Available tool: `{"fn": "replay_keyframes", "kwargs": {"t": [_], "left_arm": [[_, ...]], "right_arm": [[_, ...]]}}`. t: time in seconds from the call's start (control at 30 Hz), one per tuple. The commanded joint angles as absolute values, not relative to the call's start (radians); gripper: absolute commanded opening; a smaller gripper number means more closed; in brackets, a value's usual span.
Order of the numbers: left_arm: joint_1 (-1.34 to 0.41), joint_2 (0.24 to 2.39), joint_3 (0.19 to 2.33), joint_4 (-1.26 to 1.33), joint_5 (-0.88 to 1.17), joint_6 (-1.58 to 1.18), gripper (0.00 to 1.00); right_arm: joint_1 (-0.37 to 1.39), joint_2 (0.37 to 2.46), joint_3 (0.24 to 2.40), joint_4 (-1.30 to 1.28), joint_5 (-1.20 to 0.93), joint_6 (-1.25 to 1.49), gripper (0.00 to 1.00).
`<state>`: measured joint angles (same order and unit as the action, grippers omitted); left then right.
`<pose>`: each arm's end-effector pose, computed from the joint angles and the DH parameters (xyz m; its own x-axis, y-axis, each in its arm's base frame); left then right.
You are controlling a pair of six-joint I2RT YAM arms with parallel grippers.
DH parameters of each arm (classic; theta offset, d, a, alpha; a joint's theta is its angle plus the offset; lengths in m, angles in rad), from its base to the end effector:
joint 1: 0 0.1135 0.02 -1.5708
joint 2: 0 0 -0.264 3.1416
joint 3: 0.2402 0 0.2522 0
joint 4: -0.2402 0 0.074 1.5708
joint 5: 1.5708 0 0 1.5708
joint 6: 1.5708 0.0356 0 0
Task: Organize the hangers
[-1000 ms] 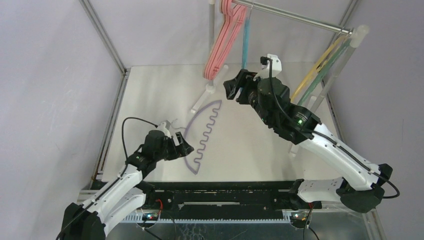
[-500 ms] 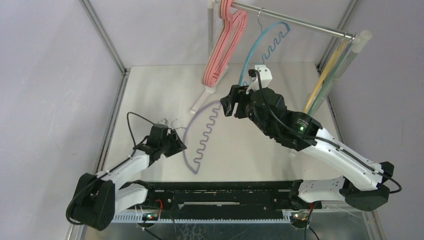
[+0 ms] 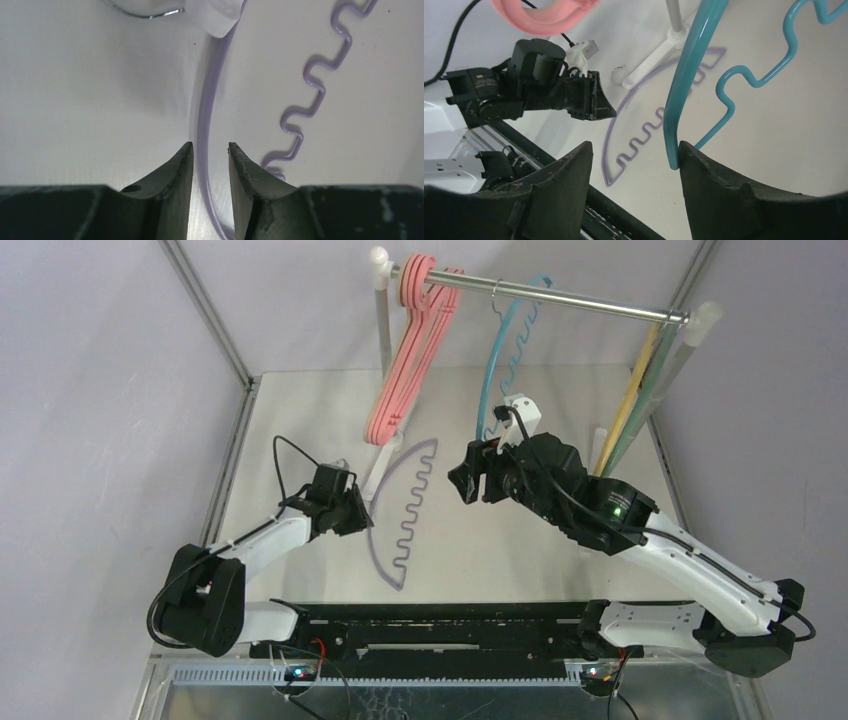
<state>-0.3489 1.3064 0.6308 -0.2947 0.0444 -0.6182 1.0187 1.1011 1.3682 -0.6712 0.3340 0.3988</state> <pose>0.2265 -0.0841 0.1716 -0.8434 -0.3093 -0.4393 -0.1518 0.9216 -0.3573 0.1253 0.1811 0.4291 -0.4410 -0.0164 -0.8974 -0.5155 0.8231 0.2383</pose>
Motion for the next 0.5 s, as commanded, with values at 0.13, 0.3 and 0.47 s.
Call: {"fn": "replay_keyframes", "kwargs": {"t": [0.13, 0.3, 0.47], "left_arm": [[-0.371, 1.332, 0.703, -0.3, 0.028, -0.613, 0.44], [-0.41, 1.364, 0.739, -0.293, 0.03, -0.631, 0.46], [-0.425, 1.368, 0.738, -0.293, 0.038, -0.625, 0.46]], "right_arm": [[0.915, 1.034, 1.278, -0.753, 0.194, 0.363, 0.72], [0.779, 1.064, 1.278, -0.671, 0.076, 0.355, 0.73], [0.666, 1.113, 1.278, -0.588, -0.049, 0.385, 0.76]]}}
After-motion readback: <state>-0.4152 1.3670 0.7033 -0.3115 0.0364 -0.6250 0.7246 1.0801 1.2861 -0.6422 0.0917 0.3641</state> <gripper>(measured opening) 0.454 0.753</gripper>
